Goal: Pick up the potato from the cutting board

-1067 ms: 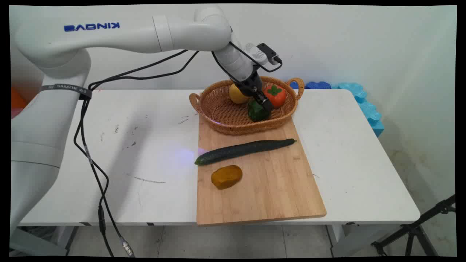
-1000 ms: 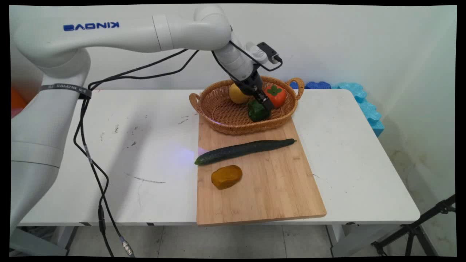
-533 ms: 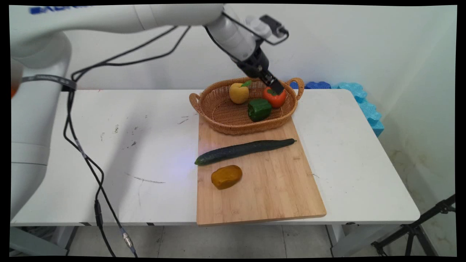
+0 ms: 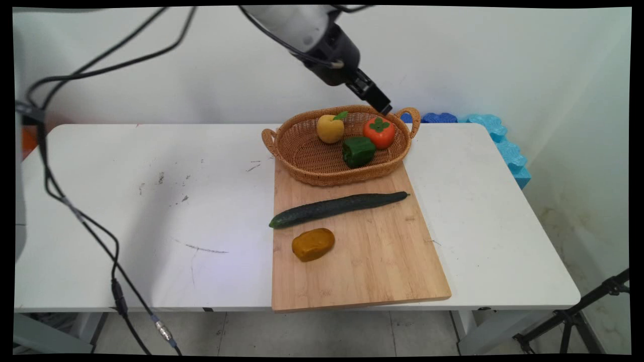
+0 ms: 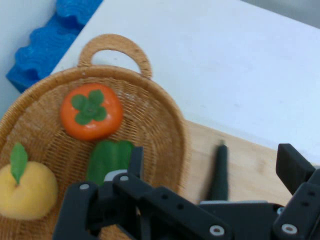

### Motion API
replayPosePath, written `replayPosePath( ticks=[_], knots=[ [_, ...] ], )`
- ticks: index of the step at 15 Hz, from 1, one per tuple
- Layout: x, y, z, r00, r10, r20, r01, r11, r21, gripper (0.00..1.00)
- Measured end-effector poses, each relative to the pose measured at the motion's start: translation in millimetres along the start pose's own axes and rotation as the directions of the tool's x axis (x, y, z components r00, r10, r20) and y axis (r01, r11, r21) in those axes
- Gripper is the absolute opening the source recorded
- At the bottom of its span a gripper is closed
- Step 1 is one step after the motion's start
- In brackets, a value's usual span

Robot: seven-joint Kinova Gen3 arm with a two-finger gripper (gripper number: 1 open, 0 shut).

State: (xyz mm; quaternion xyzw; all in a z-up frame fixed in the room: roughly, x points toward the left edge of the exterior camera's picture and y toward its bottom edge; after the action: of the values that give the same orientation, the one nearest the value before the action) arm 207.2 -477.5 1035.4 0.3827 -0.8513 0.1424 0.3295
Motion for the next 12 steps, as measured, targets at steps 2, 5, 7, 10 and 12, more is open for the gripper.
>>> replayPosePath(
  ticks=[2,5,7,10,12],
  knots=[
    [-13,8,-28,1.000,0.014,-0.003,-0.014,1.000,-0.024,1.00],
    [-41,17,-60,0.999,0.032,0.007,-0.032,0.998,-0.060,1.00],
    [-56,21,-72,0.999,0.042,0.017,-0.041,0.996,-0.077,1.00],
    [-91,28,-86,0.997,0.058,0.044,-0.053,0.993,-0.101,1.00],
    [-115,31,-89,0.996,0.066,0.065,-0.059,0.992,-0.110,1.00]
  ],
)
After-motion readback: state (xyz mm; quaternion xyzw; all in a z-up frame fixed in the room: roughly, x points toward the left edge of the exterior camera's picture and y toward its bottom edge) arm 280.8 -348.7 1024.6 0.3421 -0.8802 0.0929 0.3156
